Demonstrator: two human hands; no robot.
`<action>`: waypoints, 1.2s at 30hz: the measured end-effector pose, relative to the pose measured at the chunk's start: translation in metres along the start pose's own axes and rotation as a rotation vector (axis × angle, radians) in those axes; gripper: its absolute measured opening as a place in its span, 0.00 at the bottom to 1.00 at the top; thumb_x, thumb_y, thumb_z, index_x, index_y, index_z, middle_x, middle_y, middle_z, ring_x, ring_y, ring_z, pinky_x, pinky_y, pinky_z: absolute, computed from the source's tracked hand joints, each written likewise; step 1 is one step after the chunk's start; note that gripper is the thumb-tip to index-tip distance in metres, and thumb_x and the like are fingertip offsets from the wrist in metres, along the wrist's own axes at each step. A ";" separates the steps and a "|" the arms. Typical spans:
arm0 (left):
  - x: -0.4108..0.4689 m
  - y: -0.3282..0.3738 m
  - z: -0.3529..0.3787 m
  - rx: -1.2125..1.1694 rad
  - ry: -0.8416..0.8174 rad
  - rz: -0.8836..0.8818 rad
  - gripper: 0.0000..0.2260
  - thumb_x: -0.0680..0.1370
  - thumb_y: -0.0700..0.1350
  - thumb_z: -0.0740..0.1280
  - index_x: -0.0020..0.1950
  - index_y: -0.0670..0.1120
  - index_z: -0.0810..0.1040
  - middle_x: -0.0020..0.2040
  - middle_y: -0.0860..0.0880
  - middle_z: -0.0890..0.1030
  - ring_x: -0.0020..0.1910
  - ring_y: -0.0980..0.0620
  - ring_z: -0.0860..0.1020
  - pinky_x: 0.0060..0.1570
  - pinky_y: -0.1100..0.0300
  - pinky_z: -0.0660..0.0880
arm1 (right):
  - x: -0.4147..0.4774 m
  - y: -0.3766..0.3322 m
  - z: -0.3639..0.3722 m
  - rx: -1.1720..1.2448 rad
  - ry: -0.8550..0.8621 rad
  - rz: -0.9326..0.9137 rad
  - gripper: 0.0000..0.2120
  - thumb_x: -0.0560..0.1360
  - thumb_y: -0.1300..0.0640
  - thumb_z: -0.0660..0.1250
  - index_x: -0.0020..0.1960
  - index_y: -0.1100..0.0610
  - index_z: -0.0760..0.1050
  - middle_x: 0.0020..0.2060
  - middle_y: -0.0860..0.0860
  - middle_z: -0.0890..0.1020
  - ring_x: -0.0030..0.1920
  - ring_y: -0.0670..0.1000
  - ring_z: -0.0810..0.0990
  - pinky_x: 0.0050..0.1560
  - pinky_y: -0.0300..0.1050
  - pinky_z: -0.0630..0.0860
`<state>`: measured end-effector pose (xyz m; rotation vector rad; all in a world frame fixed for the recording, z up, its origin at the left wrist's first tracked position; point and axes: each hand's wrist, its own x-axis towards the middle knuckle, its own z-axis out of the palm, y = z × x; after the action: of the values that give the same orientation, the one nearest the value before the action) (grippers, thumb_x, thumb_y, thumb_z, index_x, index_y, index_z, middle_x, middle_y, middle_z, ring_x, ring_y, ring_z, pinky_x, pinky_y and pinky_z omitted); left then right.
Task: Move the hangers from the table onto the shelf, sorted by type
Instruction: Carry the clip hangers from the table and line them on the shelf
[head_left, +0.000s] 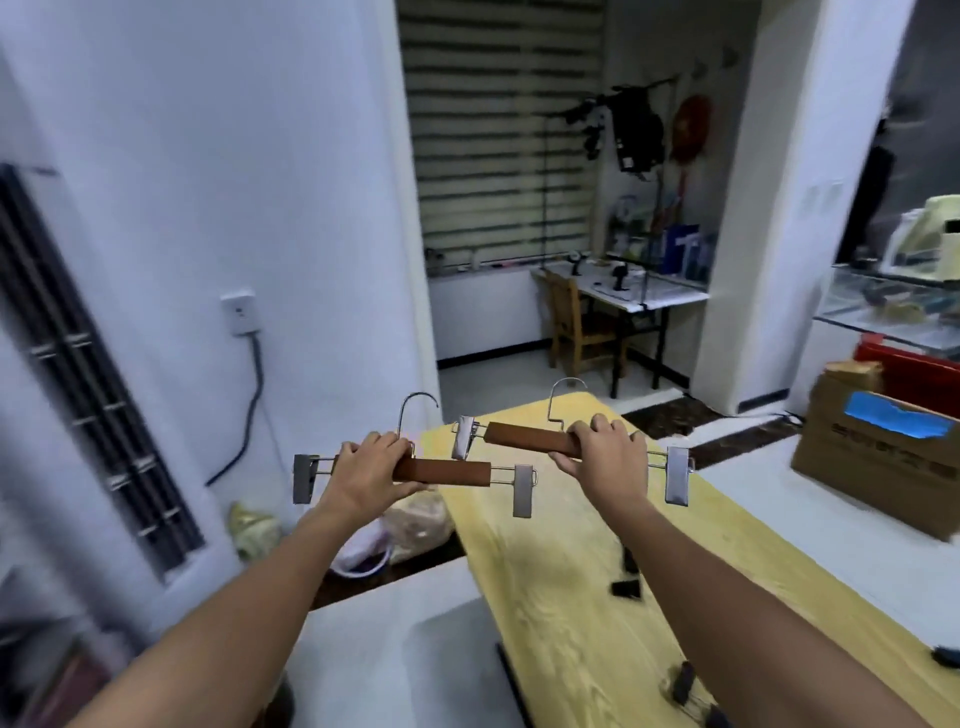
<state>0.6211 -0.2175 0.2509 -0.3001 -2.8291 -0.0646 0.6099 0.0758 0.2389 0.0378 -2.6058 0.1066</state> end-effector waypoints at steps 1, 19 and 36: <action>-0.012 -0.014 -0.005 0.013 0.003 -0.037 0.22 0.73 0.63 0.64 0.61 0.51 0.72 0.58 0.54 0.74 0.61 0.52 0.70 0.56 0.55 0.64 | 0.003 -0.018 0.001 0.006 0.000 -0.031 0.18 0.68 0.40 0.71 0.48 0.54 0.79 0.41 0.53 0.79 0.43 0.57 0.77 0.42 0.50 0.68; -0.338 -0.188 -0.104 0.200 -0.037 -0.720 0.20 0.73 0.61 0.66 0.58 0.51 0.72 0.57 0.53 0.74 0.61 0.51 0.70 0.56 0.53 0.65 | -0.091 -0.335 -0.036 0.429 0.056 -0.620 0.16 0.62 0.44 0.77 0.42 0.53 0.79 0.33 0.52 0.76 0.35 0.57 0.77 0.36 0.48 0.69; -0.662 -0.133 -0.185 0.260 -0.055 -1.077 0.23 0.73 0.63 0.64 0.62 0.51 0.71 0.62 0.52 0.73 0.63 0.50 0.69 0.59 0.51 0.66 | -0.336 -0.450 -0.160 0.645 -0.130 -0.972 0.19 0.74 0.40 0.63 0.61 0.48 0.74 0.55 0.51 0.77 0.58 0.54 0.73 0.54 0.51 0.66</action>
<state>1.2643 -0.4929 0.2313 1.2757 -2.6464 0.0873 1.0015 -0.3577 0.2357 1.5200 -2.2687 0.5799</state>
